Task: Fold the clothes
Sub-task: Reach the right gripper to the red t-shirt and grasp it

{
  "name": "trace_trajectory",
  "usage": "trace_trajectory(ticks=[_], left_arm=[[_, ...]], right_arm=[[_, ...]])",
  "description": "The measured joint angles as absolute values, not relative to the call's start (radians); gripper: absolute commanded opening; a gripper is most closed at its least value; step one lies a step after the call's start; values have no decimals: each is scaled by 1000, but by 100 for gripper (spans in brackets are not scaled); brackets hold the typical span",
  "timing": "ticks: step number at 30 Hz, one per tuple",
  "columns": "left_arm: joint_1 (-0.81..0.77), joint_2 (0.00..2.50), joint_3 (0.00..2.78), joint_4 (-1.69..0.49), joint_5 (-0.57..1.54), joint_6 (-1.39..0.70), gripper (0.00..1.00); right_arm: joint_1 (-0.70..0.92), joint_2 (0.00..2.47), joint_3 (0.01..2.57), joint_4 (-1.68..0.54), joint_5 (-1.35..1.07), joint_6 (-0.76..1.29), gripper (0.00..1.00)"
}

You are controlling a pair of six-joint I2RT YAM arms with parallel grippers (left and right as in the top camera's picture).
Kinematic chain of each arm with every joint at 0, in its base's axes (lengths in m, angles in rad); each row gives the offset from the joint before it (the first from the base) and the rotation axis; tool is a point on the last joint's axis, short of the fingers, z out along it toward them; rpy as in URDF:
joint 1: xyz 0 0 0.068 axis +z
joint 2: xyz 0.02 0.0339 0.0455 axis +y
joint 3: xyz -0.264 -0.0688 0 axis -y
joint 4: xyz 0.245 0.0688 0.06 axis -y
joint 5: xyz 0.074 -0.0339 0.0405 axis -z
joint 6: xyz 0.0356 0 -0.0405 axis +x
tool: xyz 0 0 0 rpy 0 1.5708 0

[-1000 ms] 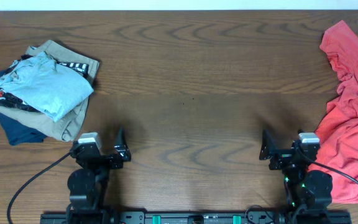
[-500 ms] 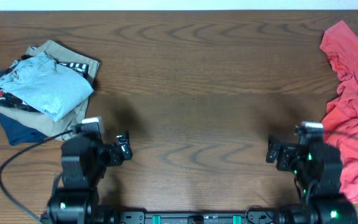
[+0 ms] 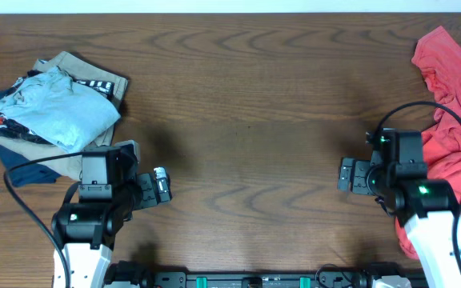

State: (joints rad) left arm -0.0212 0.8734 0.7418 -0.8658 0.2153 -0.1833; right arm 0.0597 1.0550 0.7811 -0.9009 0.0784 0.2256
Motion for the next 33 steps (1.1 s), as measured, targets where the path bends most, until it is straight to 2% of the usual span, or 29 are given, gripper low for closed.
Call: trace_trajectory(ticks=[6,11,16,18,20,25,29,33], left_arm=[[-21,891,742,-867,216,-183,98],[-21,891,742,-867,218,-183,98],[-21,891,742,-867,220,-183,98],[-21,891,742,-867,223,-183,98],[-21,891,742,-867,223,-184,98],[-21,891,742,-860,223,-184,98],[-21,892,742,-833,223,-184,98],[-22,892,742,-822,223,-184,98]], right_arm=[[-43,1216,777,-949,303,464,98],[-154,1341,729,-880,366,565,87],[-249,1424,679,-802,386,600,52],[-287,1448,658,-774,392,609,33],[-322,1466,638,-757,388,624,10],[-342,1464,634,-738,265,529,10],[-335,1444,644,-664,-45,304,5],[-229,1462,638,-602,-375,180,4]])
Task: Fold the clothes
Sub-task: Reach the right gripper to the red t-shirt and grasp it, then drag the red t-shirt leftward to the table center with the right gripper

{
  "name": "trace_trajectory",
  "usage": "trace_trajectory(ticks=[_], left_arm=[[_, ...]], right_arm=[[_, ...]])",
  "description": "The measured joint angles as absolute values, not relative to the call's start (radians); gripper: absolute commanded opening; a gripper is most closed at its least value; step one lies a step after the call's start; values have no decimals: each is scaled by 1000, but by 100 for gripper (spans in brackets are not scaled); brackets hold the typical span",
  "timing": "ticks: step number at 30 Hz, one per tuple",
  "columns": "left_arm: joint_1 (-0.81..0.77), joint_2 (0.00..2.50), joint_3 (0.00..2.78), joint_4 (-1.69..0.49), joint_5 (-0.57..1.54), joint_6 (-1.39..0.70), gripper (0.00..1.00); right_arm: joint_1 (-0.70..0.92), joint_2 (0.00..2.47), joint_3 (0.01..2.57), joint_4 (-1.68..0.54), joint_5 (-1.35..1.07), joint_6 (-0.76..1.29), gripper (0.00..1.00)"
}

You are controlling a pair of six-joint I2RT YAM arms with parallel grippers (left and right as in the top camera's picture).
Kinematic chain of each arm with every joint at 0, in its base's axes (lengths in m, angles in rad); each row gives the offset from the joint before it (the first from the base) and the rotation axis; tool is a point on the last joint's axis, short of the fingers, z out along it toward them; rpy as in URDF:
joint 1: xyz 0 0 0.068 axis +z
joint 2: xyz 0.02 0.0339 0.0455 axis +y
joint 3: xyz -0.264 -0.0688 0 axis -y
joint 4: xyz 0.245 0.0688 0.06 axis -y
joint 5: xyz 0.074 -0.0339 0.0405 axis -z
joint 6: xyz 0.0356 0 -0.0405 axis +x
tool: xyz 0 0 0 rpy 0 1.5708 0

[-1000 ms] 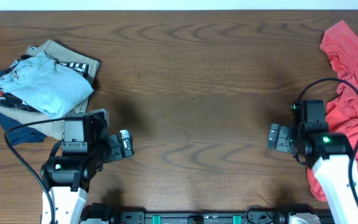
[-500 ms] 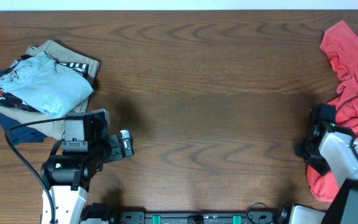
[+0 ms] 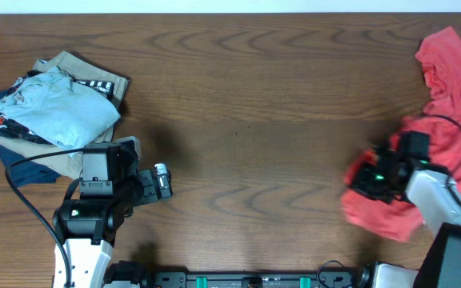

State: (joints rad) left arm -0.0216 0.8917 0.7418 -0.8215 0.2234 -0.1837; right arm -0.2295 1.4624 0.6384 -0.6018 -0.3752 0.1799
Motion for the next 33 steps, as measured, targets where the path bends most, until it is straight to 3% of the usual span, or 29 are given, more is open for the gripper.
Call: trace_trajectory(ticks=[7,9,12,15,26,33], left_arm=[[-22,894,743,-730,227,-184,98],[-22,895,743,-684,227,-184,98],[-22,895,744,-623,226,-183,98],[-22,895,744,-602,227,-183,98],[-22,895,744,-601,227,-201,98],[-22,908,744,-598,286,-282,98]], right_arm=[[122,1467,626,-192,-651,260,3],[217,1467,624,-31,-666,313,8],[376,1467,638,152,-662,386,38],[451,1467,661,143,-635,412,97],[381,1448,744,-399,-339,382,99],[270,1273,782,-638,-121,316,99]])
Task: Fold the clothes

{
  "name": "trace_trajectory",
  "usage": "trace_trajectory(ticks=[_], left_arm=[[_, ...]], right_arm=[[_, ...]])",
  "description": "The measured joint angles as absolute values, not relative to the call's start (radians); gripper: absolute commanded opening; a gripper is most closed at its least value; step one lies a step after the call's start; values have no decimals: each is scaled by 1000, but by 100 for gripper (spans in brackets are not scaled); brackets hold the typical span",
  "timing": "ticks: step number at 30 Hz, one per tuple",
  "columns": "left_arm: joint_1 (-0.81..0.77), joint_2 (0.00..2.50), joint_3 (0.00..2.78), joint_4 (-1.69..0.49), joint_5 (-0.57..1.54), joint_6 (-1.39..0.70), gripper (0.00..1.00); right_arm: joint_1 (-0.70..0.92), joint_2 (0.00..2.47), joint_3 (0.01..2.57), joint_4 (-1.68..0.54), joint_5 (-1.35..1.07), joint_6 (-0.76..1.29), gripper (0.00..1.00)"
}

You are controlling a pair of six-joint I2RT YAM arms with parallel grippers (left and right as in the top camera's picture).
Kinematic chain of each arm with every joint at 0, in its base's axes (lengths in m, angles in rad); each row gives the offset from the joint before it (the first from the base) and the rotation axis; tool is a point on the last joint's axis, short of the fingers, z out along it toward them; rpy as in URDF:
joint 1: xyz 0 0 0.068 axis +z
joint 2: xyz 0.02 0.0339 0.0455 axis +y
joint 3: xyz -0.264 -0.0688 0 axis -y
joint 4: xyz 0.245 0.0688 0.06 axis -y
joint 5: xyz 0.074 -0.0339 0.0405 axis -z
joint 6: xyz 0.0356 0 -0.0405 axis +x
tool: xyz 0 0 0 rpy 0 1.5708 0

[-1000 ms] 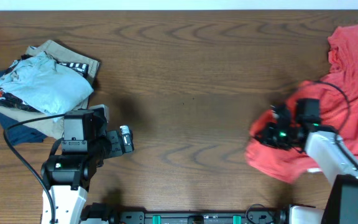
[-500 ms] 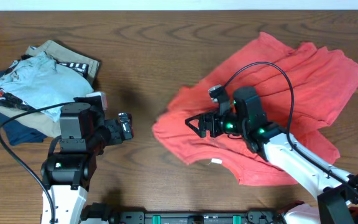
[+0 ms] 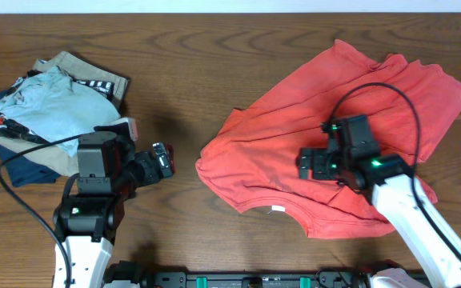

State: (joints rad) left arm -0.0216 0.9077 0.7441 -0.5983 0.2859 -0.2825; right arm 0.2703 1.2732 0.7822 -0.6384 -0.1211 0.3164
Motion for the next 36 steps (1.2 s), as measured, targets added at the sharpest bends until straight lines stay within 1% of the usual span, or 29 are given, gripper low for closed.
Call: trace_trajectory(ticks=[6,16,17,19,20,21,22,24,25,29,32,36], left_arm=[[-64,1053,744,-595,388,-318,99],[-223,1388,744,-505,427,-369,99],[-239,1421,744,-486,429,-371,100],[-268,1479,744,-448,432,-373,93],[-284,1510,744,-424,435,-376,86],[-295,1531,744,-402,435,-381,72],[-307,1554,744,-376,436,-384,53],[-326,1588,744,-324,440,-382,19],[-332,1599,743,-296,439,-382,7],[-331,1609,746,-197,418,-381,6],[-304,1609,788,-203,376,-373,6],[-228,1610,980,-249,339,-347,6]], right_arm=[[173,1150,788,-760,-70,291,99],[46,1026,789,-895,-1,280,99],[37,1022,789,-907,5,279,99],[14,1018,789,-924,22,279,99],[4,1018,789,-931,27,279,99],[-3,1018,789,-936,32,279,99],[-10,1018,789,-941,38,279,99],[-19,1018,789,-949,42,279,99],[-21,1018,789,-951,44,279,99],[-24,1018,789,-957,49,279,99],[-26,1018,789,-957,50,279,99],[-26,1018,789,-957,58,281,99]])
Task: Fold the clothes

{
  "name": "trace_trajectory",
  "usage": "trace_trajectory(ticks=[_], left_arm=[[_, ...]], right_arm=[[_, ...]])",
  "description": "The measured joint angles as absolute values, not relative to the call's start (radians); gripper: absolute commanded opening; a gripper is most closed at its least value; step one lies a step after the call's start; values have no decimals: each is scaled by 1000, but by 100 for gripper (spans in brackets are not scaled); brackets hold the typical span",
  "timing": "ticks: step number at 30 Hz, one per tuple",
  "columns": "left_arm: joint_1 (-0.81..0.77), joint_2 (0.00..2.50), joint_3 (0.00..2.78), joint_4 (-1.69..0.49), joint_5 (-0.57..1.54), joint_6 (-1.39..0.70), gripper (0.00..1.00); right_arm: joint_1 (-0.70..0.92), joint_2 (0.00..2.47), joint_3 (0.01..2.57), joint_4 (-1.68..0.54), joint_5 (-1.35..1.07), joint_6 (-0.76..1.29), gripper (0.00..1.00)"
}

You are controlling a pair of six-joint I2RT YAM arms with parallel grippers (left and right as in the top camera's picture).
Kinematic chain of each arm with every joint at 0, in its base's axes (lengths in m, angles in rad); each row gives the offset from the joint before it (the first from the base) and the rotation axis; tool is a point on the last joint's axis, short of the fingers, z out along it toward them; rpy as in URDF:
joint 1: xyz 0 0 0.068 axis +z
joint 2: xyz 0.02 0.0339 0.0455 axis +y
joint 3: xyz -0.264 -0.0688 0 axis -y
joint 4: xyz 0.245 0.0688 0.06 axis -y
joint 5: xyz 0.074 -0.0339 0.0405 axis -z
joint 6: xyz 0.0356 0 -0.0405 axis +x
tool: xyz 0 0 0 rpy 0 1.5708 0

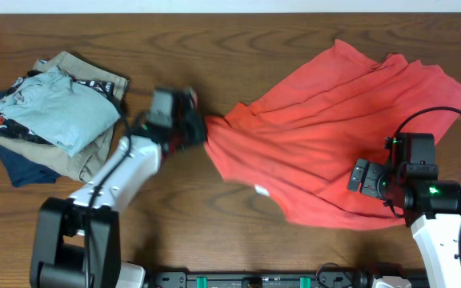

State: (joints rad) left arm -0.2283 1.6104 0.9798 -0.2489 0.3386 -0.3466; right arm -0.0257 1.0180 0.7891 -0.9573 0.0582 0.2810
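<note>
A red shirt (334,128) lies spread over the right half of the table, its collar label (259,190) near the front edge. My left gripper (199,130) reaches in from the left and is shut on the shirt's left edge, which is drawn to a point there. Blur hides its fingers. My right gripper (357,176) sits over the shirt's lower right part, open, with the cloth lying flat under it.
A pile of clothes stands at the far left: a light blue shirt (54,108) on top of tan shorts (94,80) and a navy piece (22,168). Bare wooden table (238,48) shows between the pile and the red shirt.
My left arm has moved from beside the pile to the red shirt's left edge and shut on it. My right gripper has let go and moved right. The shirt's left edge has shifted.
At first the red shirt lay bunched at the far right, with both grippers over bare table. Then my right gripper held it near the right edge. Later the shirt lay spread mid-table under my right gripper. Now my left gripper holds its left edge.
</note>
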Motion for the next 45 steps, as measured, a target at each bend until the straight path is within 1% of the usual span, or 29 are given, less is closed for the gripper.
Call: trace_trajectory(ticks=[2,3,6,7,8,9,10,14,19,23,27,32,38,40,41,42,44,45], left_arm=[[-186,1610,1104,-271,331,-339,6],[-161,1610,1174,-287,329,-337,11],[-96,1607,1319,-322,318,-324,47],[-74,1602,1350,-344,313,-324,63],[-58,1596,1364,-364,311,-323,71],[-41,1592,1376,-403,307,-321,82],[-27,1588,1379,-448,305,-319,87],[-24,1597,1364,-646,307,-331,93],[-99,1642,1346,-878,362,-369,92],[-216,1705,1332,-942,425,-388,92],[-366,1796,1322,-942,458,-448,92],[-556,1920,1318,-931,476,-614,89],[-702,2017,1314,-785,487,-780,86],[-723,2022,1315,-748,495,-817,83],[-729,2022,1315,-724,496,-831,80],[-731,2022,1315,-707,493,-845,74],[-730,2022,1315,-699,485,-870,44],[-729,2022,1315,-694,471,-876,22]], right_arm=[[-26,1018,789,-957,64,284,99],[-26,1018,789,-957,65,285,99],[-26,1018,789,-957,68,285,99],[-26,1018,789,-957,69,285,99],[-26,1018,789,-957,69,285,99],[-26,1018,789,-957,70,285,99],[-26,1018,789,-957,70,285,99],[-26,1018,789,-957,72,285,99],[-26,1018,789,-957,73,285,99],[-26,1018,789,-959,73,285,99],[-26,1018,789,-963,73,285,99],[-26,1018,789,-968,73,285,99],[-26,1018,789,-968,73,285,99],[-26,1018,789,-968,74,285,99],[-26,1018,789,-969,75,285,99],[-26,1018,789,-968,76,285,99],[-26,1018,789,-968,76,285,99],[-26,1018,789,-968,76,285,99]])
